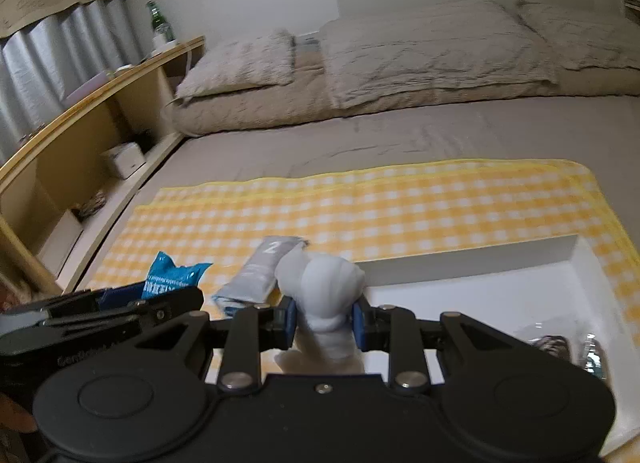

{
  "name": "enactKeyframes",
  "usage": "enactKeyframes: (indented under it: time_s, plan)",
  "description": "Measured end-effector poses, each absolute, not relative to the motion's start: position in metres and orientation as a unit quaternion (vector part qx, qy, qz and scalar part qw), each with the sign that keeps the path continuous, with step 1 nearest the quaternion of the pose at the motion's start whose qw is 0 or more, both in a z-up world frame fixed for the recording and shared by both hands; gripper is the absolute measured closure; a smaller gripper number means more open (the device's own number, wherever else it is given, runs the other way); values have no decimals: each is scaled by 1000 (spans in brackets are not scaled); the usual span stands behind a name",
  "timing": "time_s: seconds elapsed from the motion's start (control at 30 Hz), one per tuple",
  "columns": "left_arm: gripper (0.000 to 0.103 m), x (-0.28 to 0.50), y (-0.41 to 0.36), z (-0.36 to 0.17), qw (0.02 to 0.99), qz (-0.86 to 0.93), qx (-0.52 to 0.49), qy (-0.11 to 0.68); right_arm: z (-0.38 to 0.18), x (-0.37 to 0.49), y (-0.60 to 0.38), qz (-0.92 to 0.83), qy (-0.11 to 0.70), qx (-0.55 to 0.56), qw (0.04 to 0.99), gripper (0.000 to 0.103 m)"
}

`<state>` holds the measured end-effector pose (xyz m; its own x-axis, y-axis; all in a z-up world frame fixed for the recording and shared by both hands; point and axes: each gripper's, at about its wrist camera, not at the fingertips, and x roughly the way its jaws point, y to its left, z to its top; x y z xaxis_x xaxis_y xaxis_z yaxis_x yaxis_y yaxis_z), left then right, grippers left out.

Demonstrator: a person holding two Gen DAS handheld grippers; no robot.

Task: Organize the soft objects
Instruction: 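Carry both held items into the white box and open both grippers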

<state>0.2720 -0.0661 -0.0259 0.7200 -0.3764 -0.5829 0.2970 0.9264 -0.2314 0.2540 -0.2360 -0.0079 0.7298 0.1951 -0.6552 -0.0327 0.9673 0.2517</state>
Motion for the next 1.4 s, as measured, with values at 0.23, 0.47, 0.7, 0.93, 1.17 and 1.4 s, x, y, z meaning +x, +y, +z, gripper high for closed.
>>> enactKeyframes:
  time_s: [0.23,0.47,0.7,0.93,1.17,1.4]
  plan:
    - [50,281,-91,-41,917,-215,-55,330,-11,250,-270,32,363,115,924,75]
    - [50,294,-119,-57,906,-238,-55,347,-25,256,-292,10,376,115,919,75]
    - [50,299,-155,-75,889,-271,-60,364,-43,268,-308,-3,396,107,912,75]
    - [49,300,-174,-100,867,-305,-130,372,-57,276,-327,-15,414,106,904,75]
    - [49,298,-192,-117,859,-324,-129,375,-65,280,-344,-29,423,114,899,75]
    - [49,303,-192,-129,867,-312,-92,377,-75,286,-341,-16,439,105,892,74]
